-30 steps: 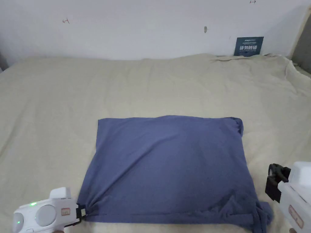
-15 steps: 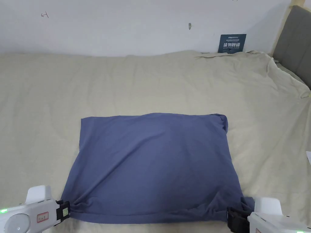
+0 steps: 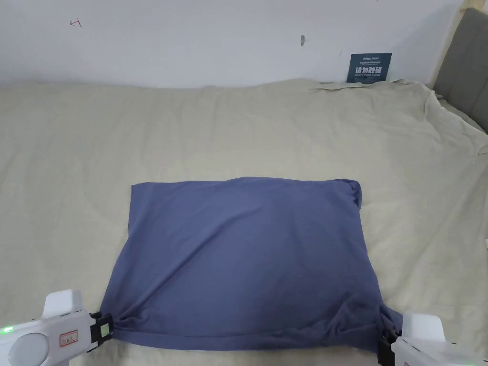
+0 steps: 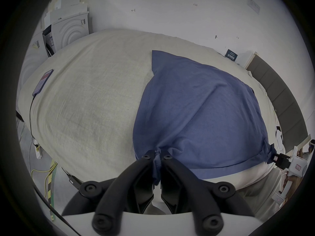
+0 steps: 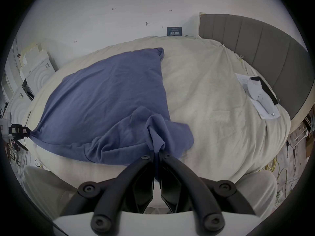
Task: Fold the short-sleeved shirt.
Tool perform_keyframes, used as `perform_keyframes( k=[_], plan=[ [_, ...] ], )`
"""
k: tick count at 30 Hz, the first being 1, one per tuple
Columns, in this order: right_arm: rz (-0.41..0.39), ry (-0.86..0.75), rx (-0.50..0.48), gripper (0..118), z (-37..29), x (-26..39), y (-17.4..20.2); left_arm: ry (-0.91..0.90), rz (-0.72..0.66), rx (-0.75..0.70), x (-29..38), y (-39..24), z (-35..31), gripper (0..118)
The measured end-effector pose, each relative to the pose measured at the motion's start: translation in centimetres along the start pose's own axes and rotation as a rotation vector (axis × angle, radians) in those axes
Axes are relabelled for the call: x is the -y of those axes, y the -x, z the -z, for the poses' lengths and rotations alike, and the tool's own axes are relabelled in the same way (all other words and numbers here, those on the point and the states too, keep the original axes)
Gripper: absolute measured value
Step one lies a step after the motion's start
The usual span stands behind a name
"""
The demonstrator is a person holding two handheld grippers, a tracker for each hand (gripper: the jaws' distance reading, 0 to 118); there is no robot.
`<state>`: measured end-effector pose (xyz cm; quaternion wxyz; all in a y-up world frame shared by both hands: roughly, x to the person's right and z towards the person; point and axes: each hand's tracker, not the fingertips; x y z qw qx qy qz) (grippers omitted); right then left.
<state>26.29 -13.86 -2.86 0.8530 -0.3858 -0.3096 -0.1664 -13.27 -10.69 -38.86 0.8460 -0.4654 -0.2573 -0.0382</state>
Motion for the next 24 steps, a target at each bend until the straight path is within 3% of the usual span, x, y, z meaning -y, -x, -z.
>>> perform_keyframes(
  k=[14, 24],
  plan=[
    [-0.012, -0.228, -0.033, 3, -3.0, -9.4, 0.5, -0.133, -0.083, 0.045, -7.0, 0.4, -0.6, 3],
    [-0.043, -0.206, -0.016, 3, 3.5, -16.2, 1.2, -0.140, 0.070, -0.014, -14.1, -2.6, 5.3, 3]
  ],
)
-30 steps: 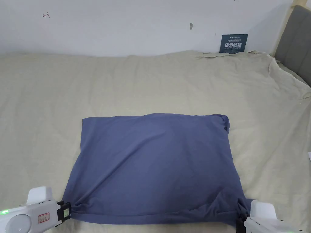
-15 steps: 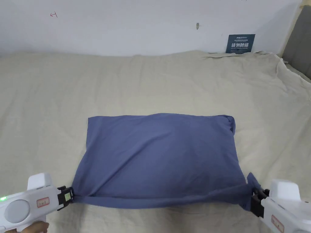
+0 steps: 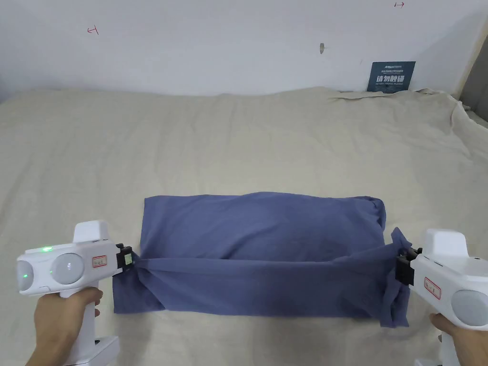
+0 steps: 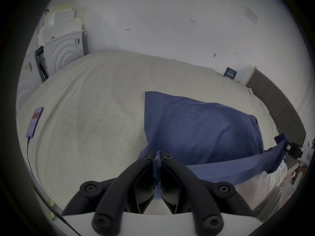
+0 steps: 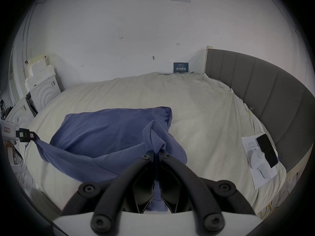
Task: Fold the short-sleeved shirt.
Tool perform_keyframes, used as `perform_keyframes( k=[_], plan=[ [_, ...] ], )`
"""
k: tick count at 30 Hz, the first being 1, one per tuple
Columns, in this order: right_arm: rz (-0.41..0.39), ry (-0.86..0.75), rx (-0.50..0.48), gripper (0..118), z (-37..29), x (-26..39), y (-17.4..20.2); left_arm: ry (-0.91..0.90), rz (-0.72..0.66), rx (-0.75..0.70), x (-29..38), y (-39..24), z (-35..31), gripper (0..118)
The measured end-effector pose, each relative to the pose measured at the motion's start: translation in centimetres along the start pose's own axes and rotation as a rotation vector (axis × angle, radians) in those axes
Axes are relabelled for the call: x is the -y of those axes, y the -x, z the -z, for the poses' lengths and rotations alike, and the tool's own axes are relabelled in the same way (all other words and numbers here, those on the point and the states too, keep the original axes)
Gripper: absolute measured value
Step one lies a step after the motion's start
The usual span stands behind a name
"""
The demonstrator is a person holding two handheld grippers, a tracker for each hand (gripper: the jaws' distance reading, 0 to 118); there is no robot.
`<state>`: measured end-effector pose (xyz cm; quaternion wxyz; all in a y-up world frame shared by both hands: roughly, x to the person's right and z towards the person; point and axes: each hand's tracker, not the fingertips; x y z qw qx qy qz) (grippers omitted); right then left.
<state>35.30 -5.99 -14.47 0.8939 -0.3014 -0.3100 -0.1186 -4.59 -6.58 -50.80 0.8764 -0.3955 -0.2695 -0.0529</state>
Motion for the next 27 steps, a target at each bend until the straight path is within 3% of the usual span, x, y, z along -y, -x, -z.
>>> perform_keyframes(
  k=[16, 17, 19, 20, 21, 22, 24, 25, 27],
  plan=[
    [-0.032, 0.255, 0.059, 3, 12.6, 1.3, -0.5, 0.174, 0.098, -0.085, 0.1, -1.9, 10.0, 5],
    [-0.031, 0.262, 0.058, 4, 12.6, 1.4, -0.5, 0.177, 0.099, -0.085, 0.3, -1.9, 9.9, 10],
    [-0.023, 0.252, 0.062, 9, 11.8, 1.5, -0.3, 0.161, 0.101, -0.078, 0.2, -2.0, 9.4, 31],
    [-0.016, 0.244, 0.063, 20, 11.5, 1.3, -0.3, 0.152, 0.099, -0.078, 0.1, -2.1, 9.1, 47],
    [-0.008, 0.235, 0.061, 47, 11.1, 1.1, -0.3, 0.148, 0.099, -0.074, -0.1, -2.2, 8.7, 69],
    [-0.001, 0.215, 0.059, 62, 10.6, 0.8, -0.4, 0.141, 0.097, -0.068, -0.3, -2.3, 8.2, 78],
    [0.002, 0.178, 0.052, 69, 9.2, 0.1, -0.2, 0.124, 0.099, -0.058, -0.9, -2.6, 7.4, 82],
    [0.001, 0.158, 0.055, 84, 8.5, -0.4, -0.1, 0.114, 0.105, -0.056, -1.1, -2.6, 7.2, 97],
    [0.002, 0.077, 0.046, 91, 6.2, -1.3, 0.3, 0.068, 0.120, -0.045, -1.6, -3.1, 5.6, 114]
  ],
)
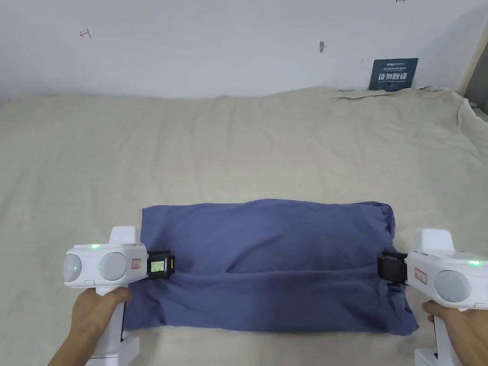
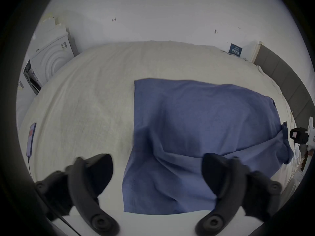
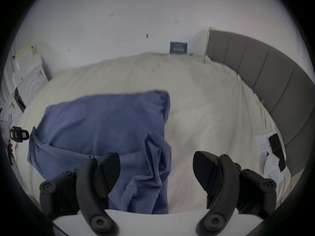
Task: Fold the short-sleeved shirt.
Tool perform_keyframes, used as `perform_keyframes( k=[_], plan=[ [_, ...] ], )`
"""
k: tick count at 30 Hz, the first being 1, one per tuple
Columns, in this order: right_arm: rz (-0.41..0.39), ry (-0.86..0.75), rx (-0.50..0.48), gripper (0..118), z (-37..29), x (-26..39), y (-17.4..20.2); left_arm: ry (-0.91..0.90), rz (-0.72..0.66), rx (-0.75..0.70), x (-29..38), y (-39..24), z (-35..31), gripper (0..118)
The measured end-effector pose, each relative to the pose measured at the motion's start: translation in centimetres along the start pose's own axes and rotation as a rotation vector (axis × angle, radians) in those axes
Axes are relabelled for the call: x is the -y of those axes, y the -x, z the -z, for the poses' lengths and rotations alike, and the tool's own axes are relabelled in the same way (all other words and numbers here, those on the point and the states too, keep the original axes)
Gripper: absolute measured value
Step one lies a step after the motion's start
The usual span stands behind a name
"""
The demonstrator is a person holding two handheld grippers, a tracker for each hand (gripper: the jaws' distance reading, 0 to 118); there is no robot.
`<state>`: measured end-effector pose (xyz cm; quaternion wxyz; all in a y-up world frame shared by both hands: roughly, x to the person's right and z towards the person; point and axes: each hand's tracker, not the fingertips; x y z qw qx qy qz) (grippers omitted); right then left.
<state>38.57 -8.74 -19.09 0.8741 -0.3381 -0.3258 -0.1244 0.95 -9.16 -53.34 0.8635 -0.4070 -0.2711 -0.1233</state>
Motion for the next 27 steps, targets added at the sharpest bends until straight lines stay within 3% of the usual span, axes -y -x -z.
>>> perform_keyframes(
  k=[9, 14, 16, 17, 19, 20, 22, 24, 27],
  plan=[
    [-0.021, -0.281, -0.053, 91, -12.2, -2.2, 1.5, -0.232, 0.048, -0.006, -0.2, -1.2, -9.0, 114],
    [-0.044, -0.362, -0.061, 92, -16.7, -1.4, 2.1, -0.291, -0.014, 0.040, 1.6, -1.0, -12.4, 112],
    [-0.046, -0.389, -0.055, 92, -17.5, -0.8, 2.1, -0.358, -0.052, 0.045, 2.8, -0.9, -13.4, 96],
    [-0.047, -0.402, -0.051, 92, -18.0, -0.3, 2.2, -0.390, -0.061, 0.040, 3.5, -0.9, -13.8, 82],
    [-0.053, -0.415, -0.038, 77, -18.5, 0.4, 2.4, -0.434, -0.056, 0.007, 4.7, -1.2, -14.5, 43],
    [-0.062, -0.425, -0.042, 62, -18.7, 0.7, 2.5, -0.448, -0.042, -0.010, 5.3, -1.4, -14.7, 33],
    [-0.069, -0.444, -0.037, 2, -19.1, 1.4, 2.7, -0.439, -0.023, -0.017, 6.1, -1.5, -14.7, 14],
    [-0.080, -0.449, 0.009, 0, -19.0, 1.9, 2.6, -0.440, -0.006, -0.006, 7.0, -1.7, -15.1, 0],
    [-0.067, -0.458, -0.029, 0, -19.5, 2.3, 1.9, -0.453, -0.005, 0.025, 7.8, -1.9, -15.7, 0]
  ],
)
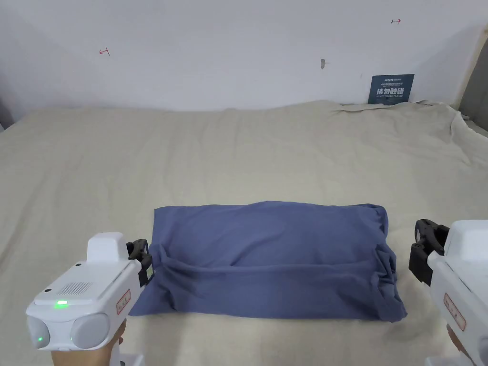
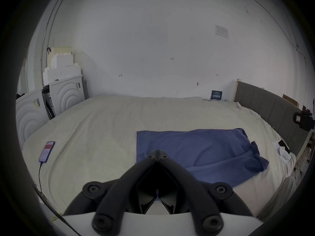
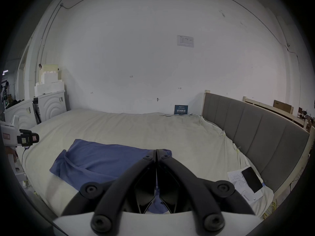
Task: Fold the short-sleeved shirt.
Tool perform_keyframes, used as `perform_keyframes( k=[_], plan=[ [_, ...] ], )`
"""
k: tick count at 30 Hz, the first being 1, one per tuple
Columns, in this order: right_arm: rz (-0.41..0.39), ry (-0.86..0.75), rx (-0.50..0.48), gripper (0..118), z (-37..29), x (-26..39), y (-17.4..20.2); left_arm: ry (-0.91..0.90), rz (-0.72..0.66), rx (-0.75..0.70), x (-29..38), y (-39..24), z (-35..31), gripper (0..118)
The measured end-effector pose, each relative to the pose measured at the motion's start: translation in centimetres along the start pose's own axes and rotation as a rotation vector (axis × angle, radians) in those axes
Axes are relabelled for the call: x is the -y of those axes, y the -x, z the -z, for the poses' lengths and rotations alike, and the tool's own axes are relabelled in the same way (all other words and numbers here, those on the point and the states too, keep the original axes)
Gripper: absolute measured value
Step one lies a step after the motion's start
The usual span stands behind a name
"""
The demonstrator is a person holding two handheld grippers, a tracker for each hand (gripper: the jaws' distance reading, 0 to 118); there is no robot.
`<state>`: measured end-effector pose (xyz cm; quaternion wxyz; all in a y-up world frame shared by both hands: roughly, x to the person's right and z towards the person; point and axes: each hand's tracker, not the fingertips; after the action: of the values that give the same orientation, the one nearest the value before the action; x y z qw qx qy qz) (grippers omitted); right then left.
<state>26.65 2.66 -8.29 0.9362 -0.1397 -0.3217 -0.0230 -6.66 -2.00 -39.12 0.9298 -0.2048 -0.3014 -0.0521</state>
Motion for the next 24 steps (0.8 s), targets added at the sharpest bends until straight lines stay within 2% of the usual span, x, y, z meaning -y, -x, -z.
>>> perform_keyframes(
  k=[4, 12, 14, 16, 18, 19, 24],
  plan=[
    [-0.004, 0.000, 0.011, 0, 0.5, 0.2, -0.6, 0.031, 0.008, -0.009, 0.1, 0.3, 0.3, 0],
    [0.015, 0.035, 0.004, 0, 1.8, 1.0, -0.6, 0.336, -0.085, -0.005, 1.1, 3.4, 5.5, 0],
    [0.017, 0.047, 0.003, 0, 2.0, 1.3, -0.2, 0.442, -0.126, -0.003, 1.5, 4.5, 7.5, 14],
    [0.018, 0.060, 0.001, 0, 2.4, 1.5, -0.3, 0.513, -0.158, -0.002, 2.0, 5.3, 9.0, 51],
    [0.016, 0.070, 0.002, 0, 2.4, 1.6, 0.2, 0.516, -0.184, -0.008, 2.6, 5.9, 10.2, 80],
    [0.017, 0.077, 0.002, 0, 2.6, 1.7, 0.2, 0.533, -0.185, -0.017, 3.1, 6.2, 10.9, 84],
    [0.025, 0.098, 0.010, 0, 3.4, 2.2, 0.3, 0.644, -0.123, -0.057, 4.8, 6.1, 13.7, 84]
  ],
)
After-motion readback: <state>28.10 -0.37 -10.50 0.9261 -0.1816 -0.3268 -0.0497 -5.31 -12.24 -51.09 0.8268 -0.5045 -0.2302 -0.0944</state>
